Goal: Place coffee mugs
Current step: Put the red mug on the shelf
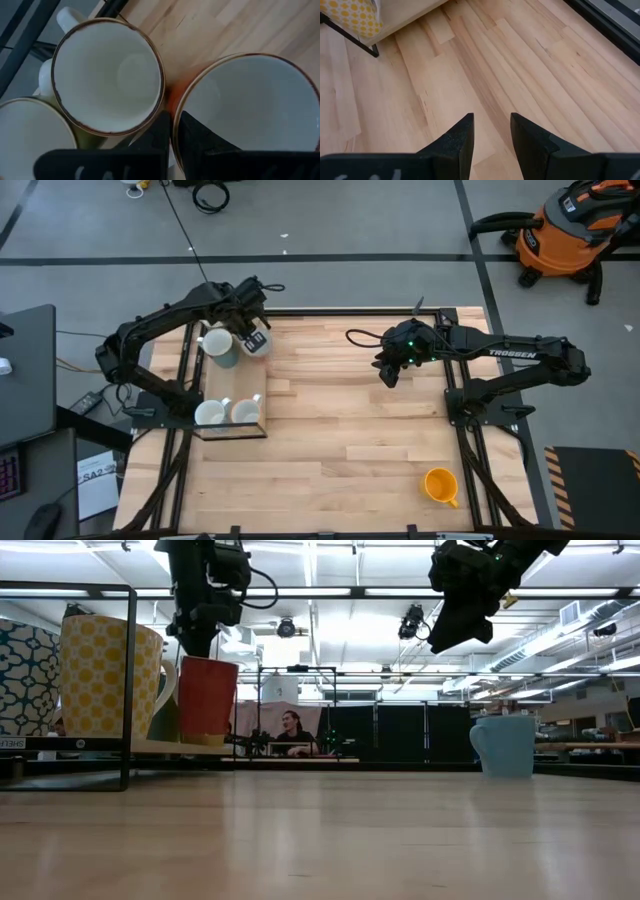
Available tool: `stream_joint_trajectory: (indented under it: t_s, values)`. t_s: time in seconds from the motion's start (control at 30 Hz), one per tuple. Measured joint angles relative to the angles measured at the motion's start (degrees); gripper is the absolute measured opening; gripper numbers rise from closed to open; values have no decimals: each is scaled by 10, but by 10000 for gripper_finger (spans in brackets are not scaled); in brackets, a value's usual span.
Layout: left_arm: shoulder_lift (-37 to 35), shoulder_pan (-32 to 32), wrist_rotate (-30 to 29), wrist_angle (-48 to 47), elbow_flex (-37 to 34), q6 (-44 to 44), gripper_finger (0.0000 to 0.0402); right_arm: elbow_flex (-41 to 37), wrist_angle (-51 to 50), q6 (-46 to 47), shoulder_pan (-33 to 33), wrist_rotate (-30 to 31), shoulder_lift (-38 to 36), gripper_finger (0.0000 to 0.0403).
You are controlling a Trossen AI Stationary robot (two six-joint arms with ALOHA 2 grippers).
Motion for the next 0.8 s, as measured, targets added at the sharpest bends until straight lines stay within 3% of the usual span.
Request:
stream_joint_trajectory:
  t_s: [0.5, 0.8]
  values:
    - [3, 23, -3, -14, 0, 10, 28, 0, 0, 0, 0, 0, 0, 133]
    - [3, 23, -6, -30, 0, 10, 54, 0, 0, 0, 0, 0, 0, 133]
